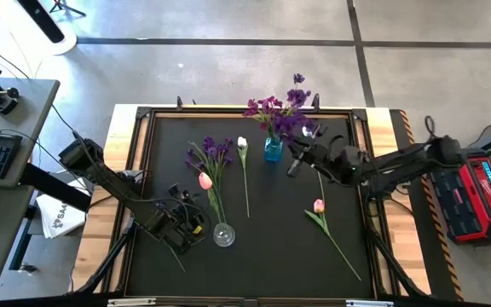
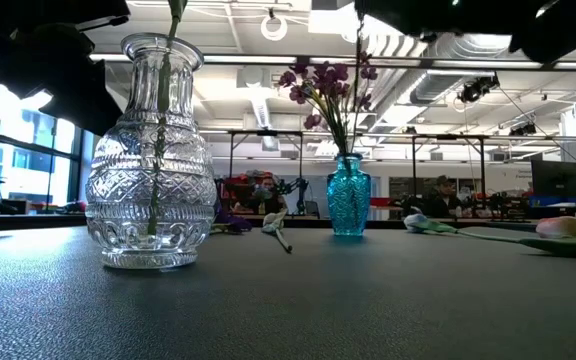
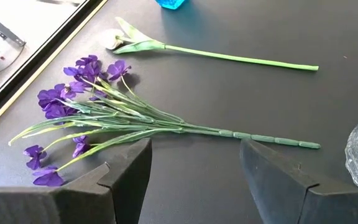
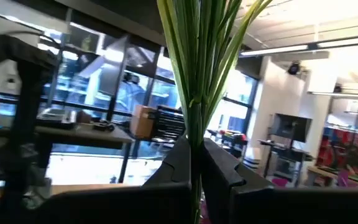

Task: Sort flowers into vase by color
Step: Put the right dark violet flower into the blue vase

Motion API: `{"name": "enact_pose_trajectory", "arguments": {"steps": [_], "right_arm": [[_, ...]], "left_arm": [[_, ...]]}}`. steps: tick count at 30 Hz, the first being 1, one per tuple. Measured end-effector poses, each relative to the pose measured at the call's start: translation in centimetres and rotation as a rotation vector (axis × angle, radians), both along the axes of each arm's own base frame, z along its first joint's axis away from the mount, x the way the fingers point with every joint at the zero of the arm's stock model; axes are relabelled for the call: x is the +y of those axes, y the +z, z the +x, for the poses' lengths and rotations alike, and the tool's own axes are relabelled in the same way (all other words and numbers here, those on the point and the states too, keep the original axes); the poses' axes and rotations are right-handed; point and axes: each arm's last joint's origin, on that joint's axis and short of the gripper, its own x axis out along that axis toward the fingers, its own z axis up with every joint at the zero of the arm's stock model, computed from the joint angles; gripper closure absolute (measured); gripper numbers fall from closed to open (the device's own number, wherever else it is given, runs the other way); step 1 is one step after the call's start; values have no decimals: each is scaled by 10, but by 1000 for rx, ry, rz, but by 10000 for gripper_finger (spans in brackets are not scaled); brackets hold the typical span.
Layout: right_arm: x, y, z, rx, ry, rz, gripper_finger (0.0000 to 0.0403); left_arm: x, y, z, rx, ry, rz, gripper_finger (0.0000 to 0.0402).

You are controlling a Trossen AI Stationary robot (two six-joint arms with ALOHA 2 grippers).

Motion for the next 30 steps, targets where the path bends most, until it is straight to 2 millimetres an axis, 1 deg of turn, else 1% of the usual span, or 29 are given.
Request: {"name": "enact_pose_trajectory", "arguments": {"steps": [6, 13, 16, 20, 26, 30], "right_arm": [[-17, -18, 13, 5, -63, 5, 403], [-29, -40, 24, 24, -147, 41, 403], [-31, -46, 26, 15, -185, 55, 403], [-33, -53, 28, 45, -236, 65, 403], [-34, -59, 30, 81, -250, 82, 401], [-35, -62, 30, 55, -289, 166, 388]], "left_arm": [[0, 0, 0, -14, 15, -17, 167], [-2, 0, 2, -32, 14, -38, 167], [-2, 0, 2, -36, 14, -42, 167], [-2, 0, 2, -35, 13, -48, 167], [-2, 0, 2, -31, 11, -53, 167], [-2, 0, 2, -30, 11, -53, 167]]}}
